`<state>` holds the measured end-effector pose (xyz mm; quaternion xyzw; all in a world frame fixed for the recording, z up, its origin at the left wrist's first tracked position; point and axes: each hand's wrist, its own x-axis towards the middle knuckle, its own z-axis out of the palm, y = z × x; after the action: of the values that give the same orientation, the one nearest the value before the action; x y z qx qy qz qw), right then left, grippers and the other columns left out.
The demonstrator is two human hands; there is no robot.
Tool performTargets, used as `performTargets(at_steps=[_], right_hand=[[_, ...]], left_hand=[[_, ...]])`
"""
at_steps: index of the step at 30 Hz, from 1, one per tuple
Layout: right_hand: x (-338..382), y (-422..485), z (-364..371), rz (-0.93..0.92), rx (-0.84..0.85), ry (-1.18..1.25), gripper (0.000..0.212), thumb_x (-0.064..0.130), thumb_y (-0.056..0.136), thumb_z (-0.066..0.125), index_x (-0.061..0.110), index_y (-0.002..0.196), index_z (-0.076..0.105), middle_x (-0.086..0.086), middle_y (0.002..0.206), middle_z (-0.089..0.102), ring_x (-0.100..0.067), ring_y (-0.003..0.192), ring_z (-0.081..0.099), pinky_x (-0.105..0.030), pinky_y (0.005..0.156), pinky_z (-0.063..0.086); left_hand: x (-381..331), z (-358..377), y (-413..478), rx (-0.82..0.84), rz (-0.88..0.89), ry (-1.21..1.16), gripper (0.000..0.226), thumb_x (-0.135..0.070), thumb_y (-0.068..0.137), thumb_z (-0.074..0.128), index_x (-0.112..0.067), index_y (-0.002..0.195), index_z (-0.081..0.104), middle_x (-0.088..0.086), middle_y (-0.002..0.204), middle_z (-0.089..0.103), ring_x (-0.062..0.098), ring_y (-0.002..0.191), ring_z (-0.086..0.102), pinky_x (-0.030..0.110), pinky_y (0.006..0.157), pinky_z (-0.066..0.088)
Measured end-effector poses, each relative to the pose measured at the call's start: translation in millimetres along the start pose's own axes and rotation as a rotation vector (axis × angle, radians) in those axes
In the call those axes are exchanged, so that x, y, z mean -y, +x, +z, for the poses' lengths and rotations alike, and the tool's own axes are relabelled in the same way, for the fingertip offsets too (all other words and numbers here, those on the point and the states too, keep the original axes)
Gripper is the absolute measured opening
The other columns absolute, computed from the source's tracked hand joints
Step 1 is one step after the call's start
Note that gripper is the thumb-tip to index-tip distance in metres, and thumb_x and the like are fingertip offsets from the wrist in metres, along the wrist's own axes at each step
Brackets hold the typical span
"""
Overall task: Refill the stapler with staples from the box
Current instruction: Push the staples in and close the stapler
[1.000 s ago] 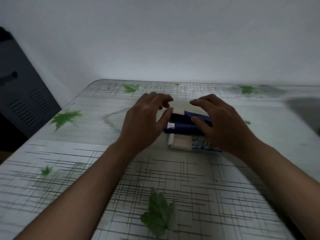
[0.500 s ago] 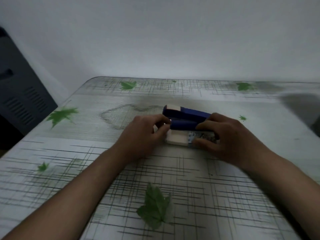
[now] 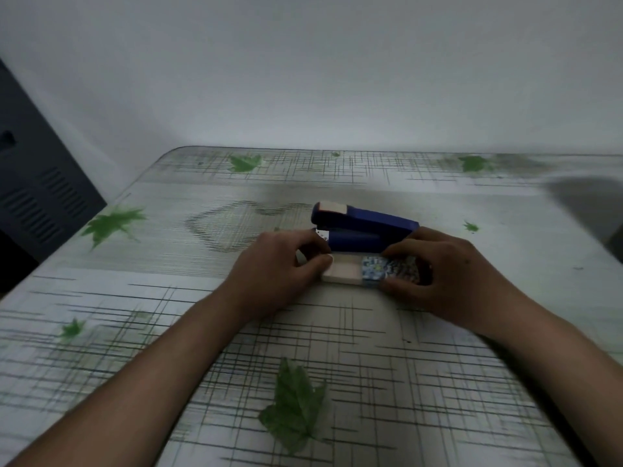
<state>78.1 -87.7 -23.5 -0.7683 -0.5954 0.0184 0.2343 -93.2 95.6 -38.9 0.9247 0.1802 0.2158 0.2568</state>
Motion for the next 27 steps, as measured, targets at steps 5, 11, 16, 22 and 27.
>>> performTargets(at_steps=[5,11,16,22,27], right_hand=[[6,1,2,-0.006,-0.003,0.001,0.05,0.054,0.073,0.061,0.02,0.109,0.067,0.007,0.101,0.061,-0.004,0.083,0.055,-0.005,0.071,0.036],[15,4,8,-0.029,-0.018,0.003,0.045,0.049,0.075,0.067,0.018,0.108,0.068,0.005,0.1,0.063,-0.004,0.081,0.054,-0.005,0.07,0.037],[19,5,12,-0.037,-0.044,-0.002,0.043,0.048,0.075,0.069,0.019,0.107,0.069,0.006,0.098,0.063,-0.002,0.079,0.054,-0.005,0.068,0.038],[23,6,17,-0.042,-0.066,0.012,0.045,0.05,0.074,0.067,0.019,0.106,0.07,0.004,0.096,0.064,-0.005,0.077,0.056,-0.01,0.068,0.044],[26,5,21,-0.033,-0.087,0.017,0.044,0.047,0.074,0.069,0.019,0.107,0.069,0.005,0.097,0.064,-0.003,0.078,0.055,-0.006,0.069,0.039]], left_hand=[[-2,2,0,0.015,-0.004,0.017,0.019,-0.043,0.086,0.061,-0.031,0.1,0.069,-0.022,0.083,0.065,-0.008,0.069,0.057,0.02,0.061,0.043],[-9,3,-2,0.037,-0.004,0.016,0.021,-0.043,0.087,0.061,-0.032,0.102,0.068,-0.018,0.085,0.066,-0.004,0.069,0.059,0.028,0.064,0.054],[-11,2,-3,0.033,-0.014,0.009,0.018,-0.04,0.088,0.062,-0.031,0.102,0.069,-0.018,0.085,0.066,-0.005,0.069,0.058,0.029,0.065,0.054],[-12,3,-3,0.045,-0.01,0.006,0.02,-0.038,0.089,0.06,-0.03,0.105,0.069,-0.016,0.088,0.067,-0.006,0.066,0.056,0.024,0.062,0.048],[-13,3,-3,0.041,-0.025,-0.005,0.019,-0.035,0.088,0.061,-0.029,0.104,0.069,-0.016,0.088,0.068,-0.004,0.067,0.057,0.025,0.063,0.05]])
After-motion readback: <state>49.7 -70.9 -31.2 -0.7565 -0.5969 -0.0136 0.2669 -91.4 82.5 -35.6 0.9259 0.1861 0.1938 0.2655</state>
